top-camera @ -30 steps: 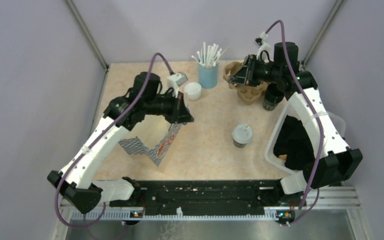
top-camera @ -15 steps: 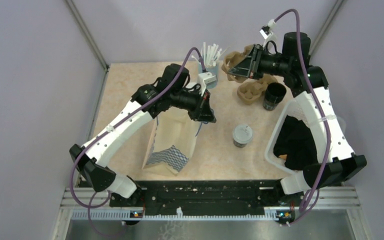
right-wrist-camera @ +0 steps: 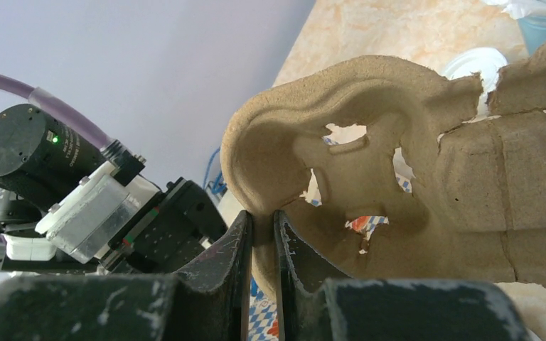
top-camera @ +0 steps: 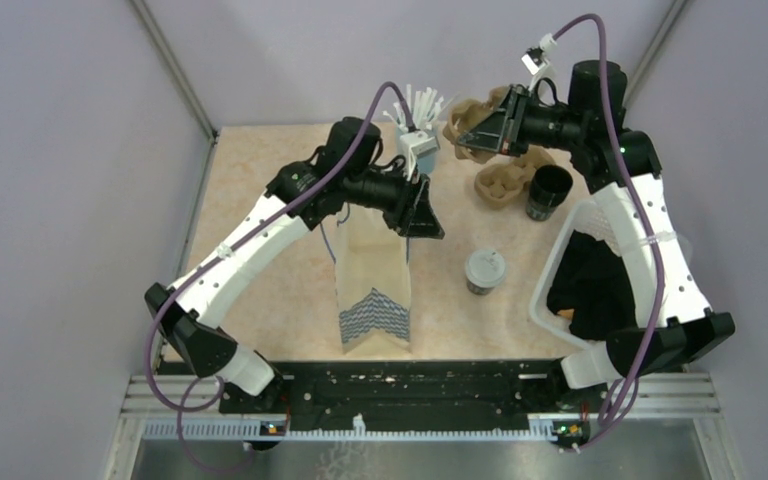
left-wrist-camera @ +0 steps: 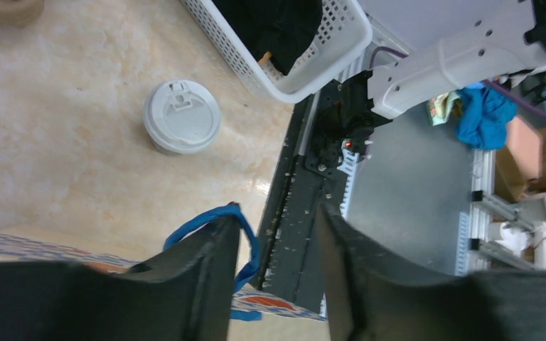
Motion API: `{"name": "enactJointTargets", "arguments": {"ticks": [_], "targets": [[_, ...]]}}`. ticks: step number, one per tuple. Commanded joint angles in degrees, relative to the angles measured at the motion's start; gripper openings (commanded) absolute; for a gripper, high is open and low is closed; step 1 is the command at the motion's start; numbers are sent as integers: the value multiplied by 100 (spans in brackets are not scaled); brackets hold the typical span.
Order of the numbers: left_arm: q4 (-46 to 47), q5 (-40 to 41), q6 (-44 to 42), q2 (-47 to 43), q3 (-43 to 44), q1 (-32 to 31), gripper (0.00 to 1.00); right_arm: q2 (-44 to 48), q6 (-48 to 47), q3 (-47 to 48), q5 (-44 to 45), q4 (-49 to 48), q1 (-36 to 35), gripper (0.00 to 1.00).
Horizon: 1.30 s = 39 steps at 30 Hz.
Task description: Pack the takeout coffee
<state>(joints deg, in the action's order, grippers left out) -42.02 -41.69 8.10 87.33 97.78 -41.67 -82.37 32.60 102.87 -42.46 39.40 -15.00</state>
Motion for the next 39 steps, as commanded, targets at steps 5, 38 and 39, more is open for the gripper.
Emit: {"name": "enactJointTargets", "arguments": {"ticks": [5, 38, 39], "targets": [[-104, 998, 1090, -1068, -356, -17, 73, 5, 16, 226, -138, -164, -53, 0], [-1094, 5815, 1613, -1590, -1289, 132, 24, 115, 91, -36, -367, -265, -97, 0], [-911, 5798, 1222, -1593, -1374, 138, 19, 123, 93, -39, -383, -266, -113, 0]]}}
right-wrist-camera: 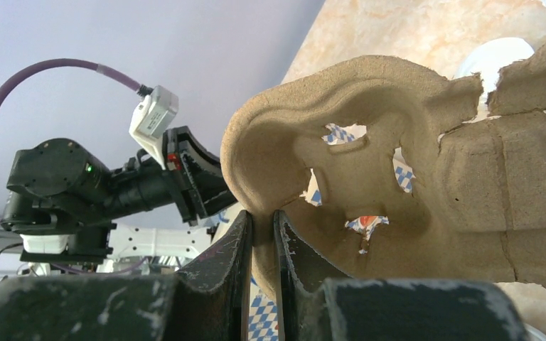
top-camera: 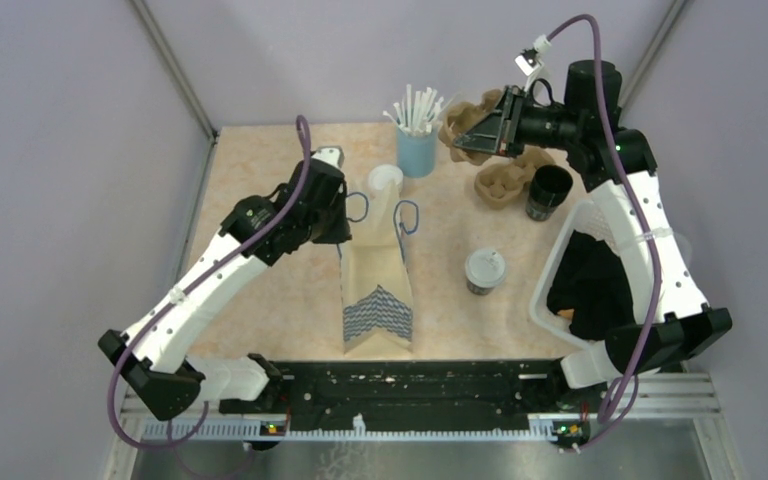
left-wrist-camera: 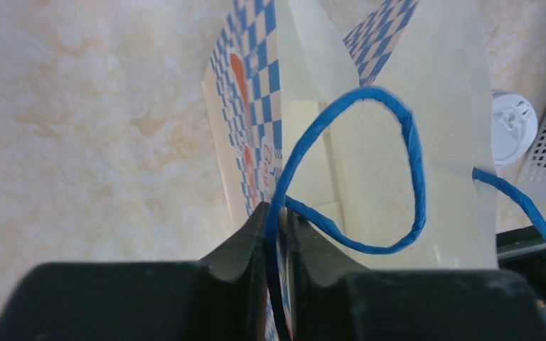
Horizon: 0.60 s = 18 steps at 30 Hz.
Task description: Pack the takeout coffee
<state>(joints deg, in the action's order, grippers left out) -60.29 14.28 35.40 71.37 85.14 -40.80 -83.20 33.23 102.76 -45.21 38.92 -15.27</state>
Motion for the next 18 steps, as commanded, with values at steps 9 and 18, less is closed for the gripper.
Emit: {"name": "enactJointTargets", "arguments": {"ticks": [9, 18], "targets": [[3168, -1474, -4257, -274, -835, 67, 0, 224, -53, 280, -456, -89, -379, 0], [4210, -3118, -5094, 288, -1046, 897, 0, 663, 982, -350, -1321, -1415, -548, 0]]}}
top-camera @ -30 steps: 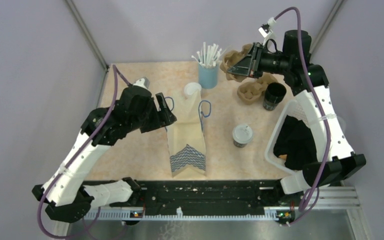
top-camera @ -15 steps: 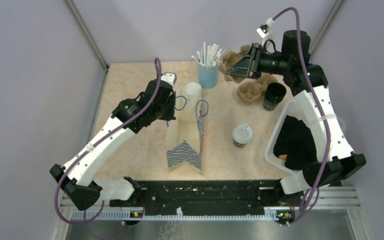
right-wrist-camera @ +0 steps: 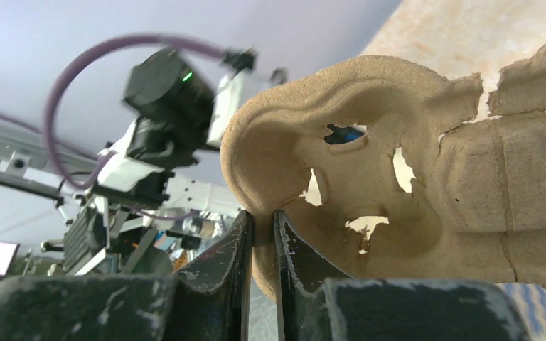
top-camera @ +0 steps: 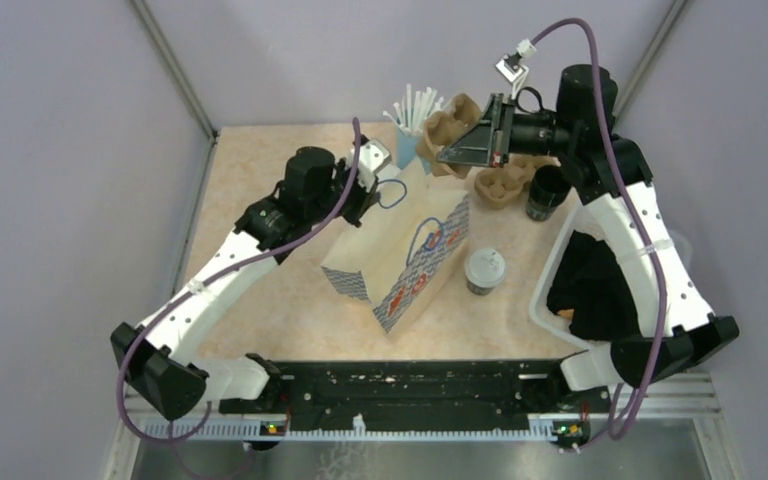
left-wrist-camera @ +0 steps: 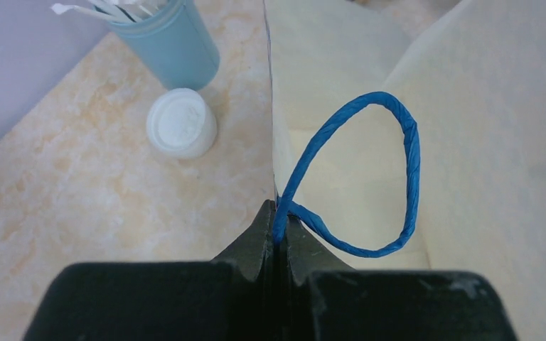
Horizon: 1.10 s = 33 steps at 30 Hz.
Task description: Pack the takeout coffee
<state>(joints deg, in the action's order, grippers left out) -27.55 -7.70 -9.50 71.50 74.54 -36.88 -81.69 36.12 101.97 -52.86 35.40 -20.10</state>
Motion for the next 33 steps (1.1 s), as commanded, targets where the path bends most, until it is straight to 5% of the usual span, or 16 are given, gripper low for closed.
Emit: {"name": "enactJointTargets", "arguments": {"ticks": [1, 4, 9, 15, 20, 24, 33], "targets": [[928, -1057, -596, 382, 94, 645, 0, 570, 845, -361, -600, -1254, -68, 0], [722, -1367, -488, 661, 403, 891, 4, 659, 1350, -568, -830, -1887, -80, 0], [278, -1583, 187, 952, 895, 917, 51, 643, 2003, -651, -1206, -2710, -161, 0], [-867, -744, 2266, 792, 1605, 919, 72, 488, 2230, -513, -1493, -3042, -608, 0], [-1953, -264, 3902, 253, 1452, 915, 74, 417, 2427, -609, -1709, -3222, -1058, 0], [-1613, -898, 4061, -387, 565, 914, 75, 394, 3051, -926, -1846, -3974, -1279, 0], [-1516, -189, 4419, -353, 215, 928, 59, 191, 3449, -1370, -2042, -3870, -1521, 0]]}}
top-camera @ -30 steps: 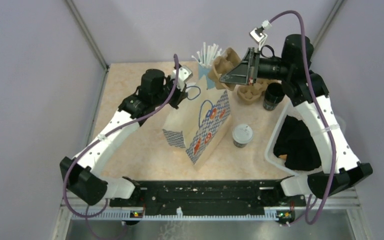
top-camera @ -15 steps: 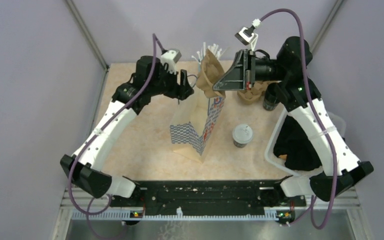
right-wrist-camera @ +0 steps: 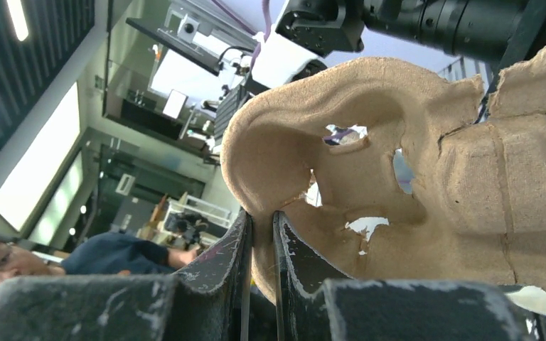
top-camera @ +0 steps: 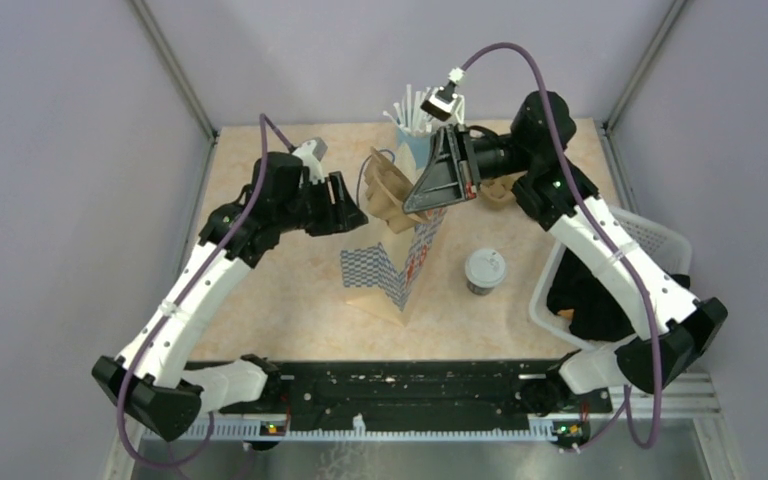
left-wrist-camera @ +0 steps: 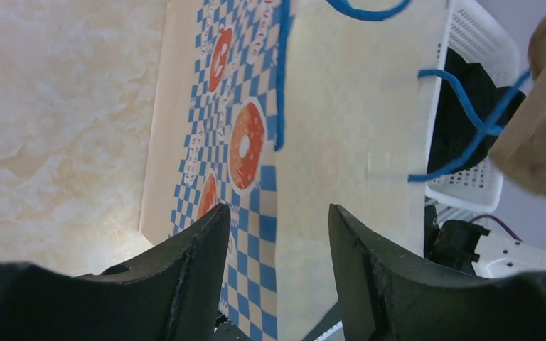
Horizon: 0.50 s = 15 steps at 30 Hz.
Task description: Pack the takeout coffee
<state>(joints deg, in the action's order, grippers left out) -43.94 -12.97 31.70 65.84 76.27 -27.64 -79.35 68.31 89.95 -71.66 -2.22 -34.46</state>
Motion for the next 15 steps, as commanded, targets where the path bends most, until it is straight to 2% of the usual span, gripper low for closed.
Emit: {"name": "enactJointTargets", "arguments": {"ticks": [1, 5, 9, 15], "targets": [[157, 392, 301, 245, 37, 1, 56, -66, 220, -228, -149, -40, -87, 0], [220, 561, 228, 309, -29, -9, 45, -124, 129, -352, -91, 296, -89, 0], [309, 577, 70, 266, -181, -6, 35, -325, -626, -192, 186, 1605, -87, 0], [482, 401, -121, 269, -261, -5, 18, -952, -1952, 667, 1054, 3621, -91, 0]]}}
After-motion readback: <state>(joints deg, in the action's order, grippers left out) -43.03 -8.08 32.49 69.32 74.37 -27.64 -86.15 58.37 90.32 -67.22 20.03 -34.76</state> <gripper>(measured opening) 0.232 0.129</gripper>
